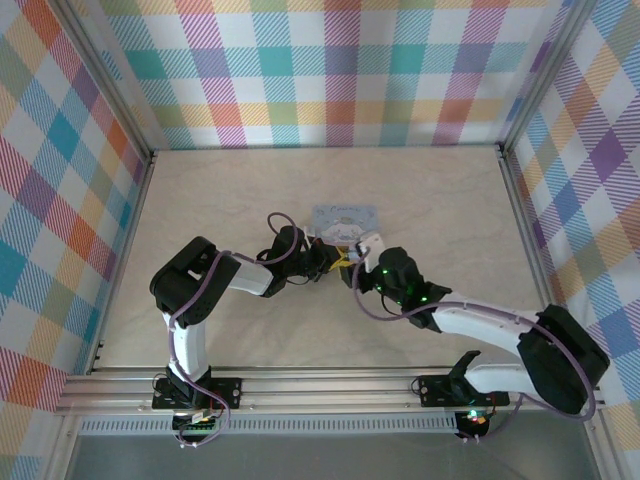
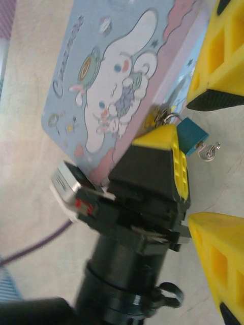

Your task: Unlock the padlock with the key

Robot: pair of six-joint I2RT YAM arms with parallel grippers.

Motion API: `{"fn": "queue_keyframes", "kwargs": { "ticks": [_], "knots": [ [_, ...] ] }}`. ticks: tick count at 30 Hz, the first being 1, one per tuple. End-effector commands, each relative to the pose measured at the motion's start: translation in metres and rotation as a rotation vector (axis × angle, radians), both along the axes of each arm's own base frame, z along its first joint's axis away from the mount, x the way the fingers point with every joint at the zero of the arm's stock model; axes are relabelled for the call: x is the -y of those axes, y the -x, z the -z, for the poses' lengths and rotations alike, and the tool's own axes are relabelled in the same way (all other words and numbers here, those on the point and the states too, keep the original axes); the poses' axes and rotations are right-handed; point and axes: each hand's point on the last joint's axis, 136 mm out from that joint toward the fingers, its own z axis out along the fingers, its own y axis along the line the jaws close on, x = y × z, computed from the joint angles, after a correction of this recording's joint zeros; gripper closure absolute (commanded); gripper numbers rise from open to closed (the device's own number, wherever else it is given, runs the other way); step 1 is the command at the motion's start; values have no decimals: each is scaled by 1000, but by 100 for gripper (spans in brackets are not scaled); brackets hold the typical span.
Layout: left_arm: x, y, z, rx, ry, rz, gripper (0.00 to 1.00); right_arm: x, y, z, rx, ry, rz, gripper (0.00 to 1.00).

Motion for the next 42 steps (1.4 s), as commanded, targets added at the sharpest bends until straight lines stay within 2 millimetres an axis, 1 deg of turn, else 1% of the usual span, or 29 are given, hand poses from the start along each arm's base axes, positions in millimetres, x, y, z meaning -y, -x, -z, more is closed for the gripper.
{"fn": "queue_keyframes", "kwargs": {
  "ticks": [1, 4, 7, 11, 16, 19, 23, 29, 33, 36, 42],
  "knots": [
    [5, 5, -6, -25, 1, 13, 96, -4, -2, 6, 190, 307, -96, 44],
    [5, 6, -5, -31, -3, 13, 96, -7, -3, 10, 267, 434, -147, 45],
    [5, 6, -7, -31, -2, 13, 96, -4, 1, 20, 330, 563, -195, 44],
    [5, 6, -5, -39, -1, 12, 96, 3, 4, 33, 376, 674, -236, 43],
    [5, 5, -5, -44, 0, 6, 96, 3, 2, 52, 399, 768, -266, 43],
    [5, 6, -4, -51, 1, 5, 96, 0, -2, 58, 416, 777, -264, 43],
    [5, 6, -4, -55, 4, 3, 97, -6, -5, 60, 416, 766, -263, 49],
    [5, 6, -5, -57, 5, 3, 96, -5, -4, 67, 402, 771, -267, 54],
    [6, 5, -5, -58, 7, 3, 97, -4, -6, 72, 391, 782, -262, 61],
    [6, 5, -4, -61, 8, 5, 96, -5, -7, 75, 386, 788, -260, 63],
    [5, 6, -2, -67, 4, 3, 97, -6, -14, 75, 386, 781, -232, 72]
  ]
}}
